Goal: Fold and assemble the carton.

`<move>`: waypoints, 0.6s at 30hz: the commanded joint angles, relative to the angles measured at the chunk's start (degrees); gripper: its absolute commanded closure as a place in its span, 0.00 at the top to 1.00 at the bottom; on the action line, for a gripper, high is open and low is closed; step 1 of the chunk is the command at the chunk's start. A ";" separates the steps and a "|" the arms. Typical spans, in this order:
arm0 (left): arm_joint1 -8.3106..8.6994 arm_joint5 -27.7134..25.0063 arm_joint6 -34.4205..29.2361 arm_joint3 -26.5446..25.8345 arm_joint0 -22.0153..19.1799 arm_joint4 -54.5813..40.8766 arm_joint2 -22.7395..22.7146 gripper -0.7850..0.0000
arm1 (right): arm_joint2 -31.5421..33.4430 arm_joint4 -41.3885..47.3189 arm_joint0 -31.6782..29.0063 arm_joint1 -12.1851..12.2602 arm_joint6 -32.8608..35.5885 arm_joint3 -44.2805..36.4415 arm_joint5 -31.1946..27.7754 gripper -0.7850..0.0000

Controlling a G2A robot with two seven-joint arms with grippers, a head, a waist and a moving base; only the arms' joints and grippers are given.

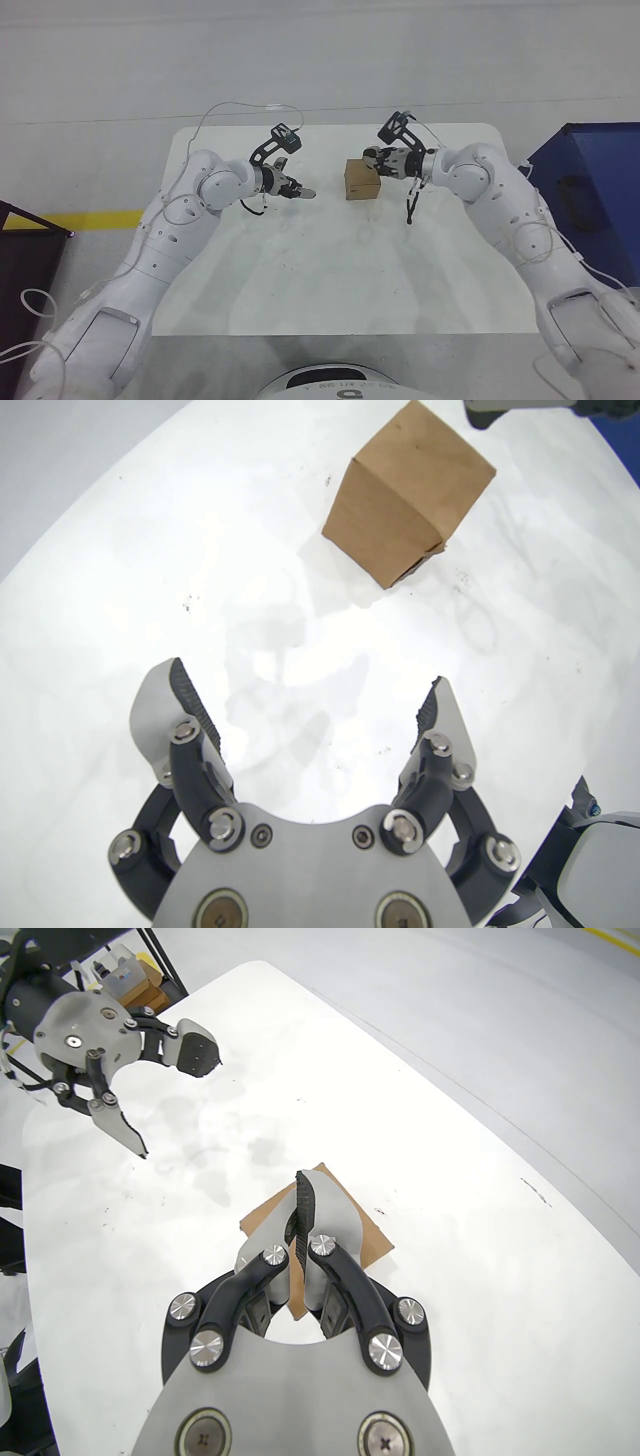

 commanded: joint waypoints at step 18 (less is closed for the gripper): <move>0.00 0.00 0.00 0.00 0.00 0.00 0.00 1.00 | -1.72 0.66 3.65 -2.09 -1.90 13.25 -3.30 0.00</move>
